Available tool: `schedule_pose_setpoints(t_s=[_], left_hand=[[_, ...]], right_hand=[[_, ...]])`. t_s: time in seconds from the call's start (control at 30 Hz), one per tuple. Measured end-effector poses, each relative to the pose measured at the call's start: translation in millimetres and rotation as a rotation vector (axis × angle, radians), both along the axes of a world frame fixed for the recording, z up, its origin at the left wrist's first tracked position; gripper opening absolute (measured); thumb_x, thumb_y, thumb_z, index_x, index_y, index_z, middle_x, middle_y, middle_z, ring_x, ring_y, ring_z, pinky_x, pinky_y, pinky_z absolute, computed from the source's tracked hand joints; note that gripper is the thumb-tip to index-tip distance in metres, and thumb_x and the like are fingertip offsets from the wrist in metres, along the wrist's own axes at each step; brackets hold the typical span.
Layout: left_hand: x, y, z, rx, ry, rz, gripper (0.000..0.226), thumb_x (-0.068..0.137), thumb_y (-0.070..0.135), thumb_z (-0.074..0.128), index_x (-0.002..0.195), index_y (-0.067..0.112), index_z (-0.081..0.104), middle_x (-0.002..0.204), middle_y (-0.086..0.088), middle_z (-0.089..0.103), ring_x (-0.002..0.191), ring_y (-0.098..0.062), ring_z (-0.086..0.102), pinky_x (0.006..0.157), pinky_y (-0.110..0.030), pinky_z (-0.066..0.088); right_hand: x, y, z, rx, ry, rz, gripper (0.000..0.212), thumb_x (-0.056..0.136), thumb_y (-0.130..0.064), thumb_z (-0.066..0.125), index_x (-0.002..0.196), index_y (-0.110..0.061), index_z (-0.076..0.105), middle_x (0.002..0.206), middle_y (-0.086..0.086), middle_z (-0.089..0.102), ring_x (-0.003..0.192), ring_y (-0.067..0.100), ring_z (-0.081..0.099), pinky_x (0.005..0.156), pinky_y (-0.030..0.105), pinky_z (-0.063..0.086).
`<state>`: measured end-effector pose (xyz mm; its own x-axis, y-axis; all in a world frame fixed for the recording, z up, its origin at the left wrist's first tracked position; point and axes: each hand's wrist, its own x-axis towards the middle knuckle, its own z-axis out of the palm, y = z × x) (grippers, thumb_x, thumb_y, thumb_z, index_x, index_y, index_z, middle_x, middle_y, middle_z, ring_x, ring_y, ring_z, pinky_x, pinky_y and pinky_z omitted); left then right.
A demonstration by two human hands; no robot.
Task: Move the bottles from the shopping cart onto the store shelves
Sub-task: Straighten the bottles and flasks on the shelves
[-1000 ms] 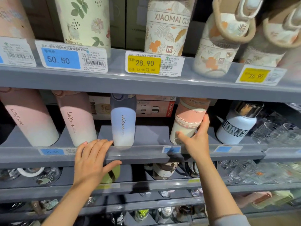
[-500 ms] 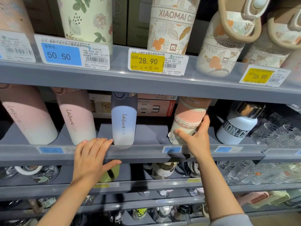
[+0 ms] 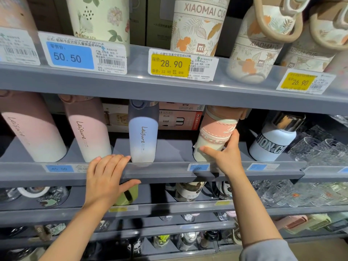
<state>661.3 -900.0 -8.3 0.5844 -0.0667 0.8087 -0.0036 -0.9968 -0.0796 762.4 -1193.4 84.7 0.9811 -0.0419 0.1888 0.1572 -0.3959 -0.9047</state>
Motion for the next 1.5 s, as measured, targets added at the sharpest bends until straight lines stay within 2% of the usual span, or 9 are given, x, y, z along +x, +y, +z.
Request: schedule_pose_setpoints(t_s=[0.1, 0.23, 0.3, 0.43, 0.6, 1.07, 1.23, 1.4, 1.5], left_hand=[[0.0, -0.2, 0.4, -0.003, 0.002, -0.001, 0.067, 0.092, 0.07, 0.032, 0.116, 0.011, 0.054, 0.101, -0.008, 0.065, 0.102, -0.024, 0.051, 0.096, -0.041, 0.032], [-0.2, -0.4, 0.2, 0.0, 0.005, 0.007, 0.067, 0.092, 0.07, 0.032, 0.116, 0.012, 0.054, 0.101, -0.008, 0.066, 0.102, -0.024, 0.051, 0.095, -0.042, 0.033], [-0.2, -0.4, -0.4, -0.003, 0.01, 0.01, 0.067, 0.092, 0.07, 0.031, 0.117, 0.012, 0.054, 0.101, -0.009, 0.066, 0.103, -0.024, 0.051, 0.096, -0.042, 0.033], [-0.1, -0.4, -1.0, 0.0, 0.01, 0.012, 0.067, 0.092, 0.07, 0.031, 0.117, 0.012, 0.054, 0.101, -0.008, 0.066, 0.103, -0.024, 0.051, 0.096, -0.042, 0.033], [0.1, 0.1, -1.1, -0.003, 0.01, 0.007, 0.067, 0.092, 0.07, 0.031, 0.117, 0.012, 0.054, 0.101, -0.009, 0.066, 0.103, -0.024, 0.051, 0.096, -0.042, 0.033], [-2.6, -0.7, 1.8, -0.011, 0.017, -0.005, 0.066, 0.092, 0.069, 0.032, 0.117, 0.011, 0.054, 0.102, -0.009, 0.066, 0.103, -0.024, 0.05, 0.097, -0.042, 0.032], [-3.9, -2.6, 3.8, -0.038, 0.036, -0.006, 0.064, 0.09, 0.068, 0.037, 0.117, 0.012, 0.054, 0.104, -0.008, 0.063, 0.104, -0.024, 0.05, 0.1, -0.042, 0.031], [-9.6, -7.4, 10.5, -0.067, 0.115, 0.002, 0.063, 0.081, 0.064, 0.049, 0.116, 0.011, 0.056, 0.105, -0.01, 0.065, 0.106, -0.025, 0.051, 0.101, -0.044, 0.031], [-15.7, -12.6, 13.6, -0.125, 0.194, 0.016, 0.064, 0.082, 0.061, 0.049, 0.117, 0.009, 0.059, 0.111, -0.01, 0.064, 0.113, -0.027, 0.051, 0.107, -0.046, 0.028]], right_hand=[[-3.0, 12.8, -2.9, -0.118, -0.042, -0.133, 0.104, 0.057, -0.042, 0.089, 0.141, -0.022, 0.031, 0.132, -0.001, 0.048, 0.121, 0.02, 0.048, 0.097, 0.043, 0.045], [-8.4, 21.4, -5.7, -0.216, -0.039, -0.209, 0.114, 0.054, -0.064, 0.08, 0.145, -0.026, 0.025, 0.138, -0.001, 0.043, 0.126, 0.022, 0.046, 0.097, 0.044, 0.044], [-8.4, 15.4, -5.6, -0.165, -0.03, -0.126, 0.11, 0.053, -0.06, 0.077, 0.144, -0.031, 0.022, 0.137, -0.007, 0.045, 0.124, 0.019, 0.047, 0.1, 0.045, 0.043], [-8.5, 1.9, -4.0, -0.067, 0.001, 0.01, 0.096, 0.068, -0.024, 0.083, 0.142, -0.034, 0.023, 0.117, -0.023, 0.052, 0.113, 0.014, 0.052, 0.101, 0.047, 0.044], [-6.2, 12.8, -8.0, -0.174, -0.062, -0.115, 0.089, 0.062, -0.041, 0.086, 0.135, -0.025, 0.037, 0.127, -0.007, 0.056, 0.115, 0.018, 0.054, 0.093, 0.045, 0.047], [-6.0, 20.9, -10.9, -0.257, -0.108, -0.22, 0.093, 0.057, -0.055, 0.084, 0.131, -0.02, 0.041, 0.125, -0.004, 0.054, 0.116, 0.017, 0.052, 0.085, 0.034, 0.045], [-7.7, 26.2, -8.4, -0.274, -0.113, -0.262, 0.095, 0.053, -0.06, 0.083, 0.127, -0.016, 0.042, 0.122, -0.001, 0.052, 0.115, 0.02, 0.052, 0.085, 0.038, 0.046], [-11.8, 19.9, -7.8, -0.265, -0.127, -0.179, 0.099, 0.052, -0.062, 0.083, 0.131, -0.022, 0.04, 0.125, -0.004, 0.048, 0.116, 0.015, 0.049, 0.091, 0.036, 0.045], [-21.4, 5.0, -9.3, -0.112, -0.101, -0.049, 0.102, 0.061, -0.052, 0.084, 0.143, -0.027, 0.03, 0.133, -0.006, 0.039, 0.12, 0.007, 0.041, 0.096, 0.029, 0.038]])
